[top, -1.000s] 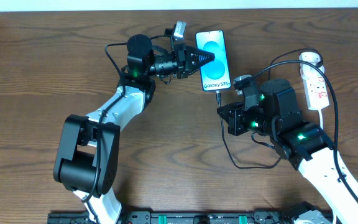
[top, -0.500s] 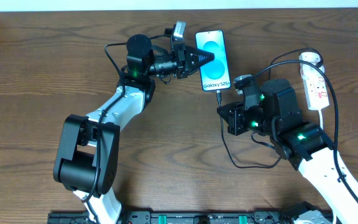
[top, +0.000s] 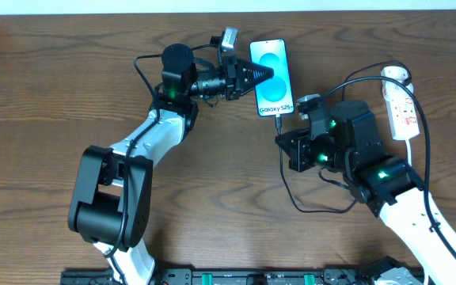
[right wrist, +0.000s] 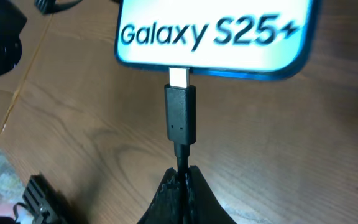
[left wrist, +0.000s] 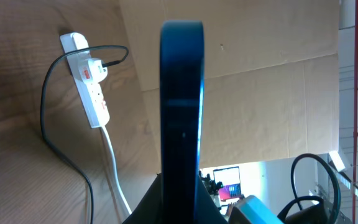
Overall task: Plug charger to phone and switch on socket
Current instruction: 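Raise the phone upright with left gripper, bring plug under its port, then push the USB-C plug up into the phone's bottom port with right gripper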
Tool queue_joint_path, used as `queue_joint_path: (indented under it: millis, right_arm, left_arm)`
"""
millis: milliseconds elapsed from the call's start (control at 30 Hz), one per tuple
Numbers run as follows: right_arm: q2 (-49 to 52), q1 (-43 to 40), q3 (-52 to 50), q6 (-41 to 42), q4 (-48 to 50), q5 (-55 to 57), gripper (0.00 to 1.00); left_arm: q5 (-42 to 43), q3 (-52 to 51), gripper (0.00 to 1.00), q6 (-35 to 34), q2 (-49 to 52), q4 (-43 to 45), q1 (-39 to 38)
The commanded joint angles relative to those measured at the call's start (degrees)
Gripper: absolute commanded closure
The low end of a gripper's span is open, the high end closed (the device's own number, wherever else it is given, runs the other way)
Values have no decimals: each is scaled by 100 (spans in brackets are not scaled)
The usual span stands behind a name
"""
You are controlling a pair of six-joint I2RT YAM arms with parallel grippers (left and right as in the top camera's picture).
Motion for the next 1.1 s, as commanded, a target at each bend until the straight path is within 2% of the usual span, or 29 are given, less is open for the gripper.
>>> queue_joint_path:
  millis: [0, 267, 1067]
  right_arm:
    - [39, 114, -11, 37, -57, 44, 99]
    - [39, 120, -11, 85, -90, 197, 99]
    - [52, 122, -13, 365, -103, 313, 99]
  left_arm:
    - [114, 131, 93, 140, -90, 79, 2]
    - [140, 131, 93, 426, -90, 79, 2]
    - [133, 131, 92, 372, -90, 79, 2]
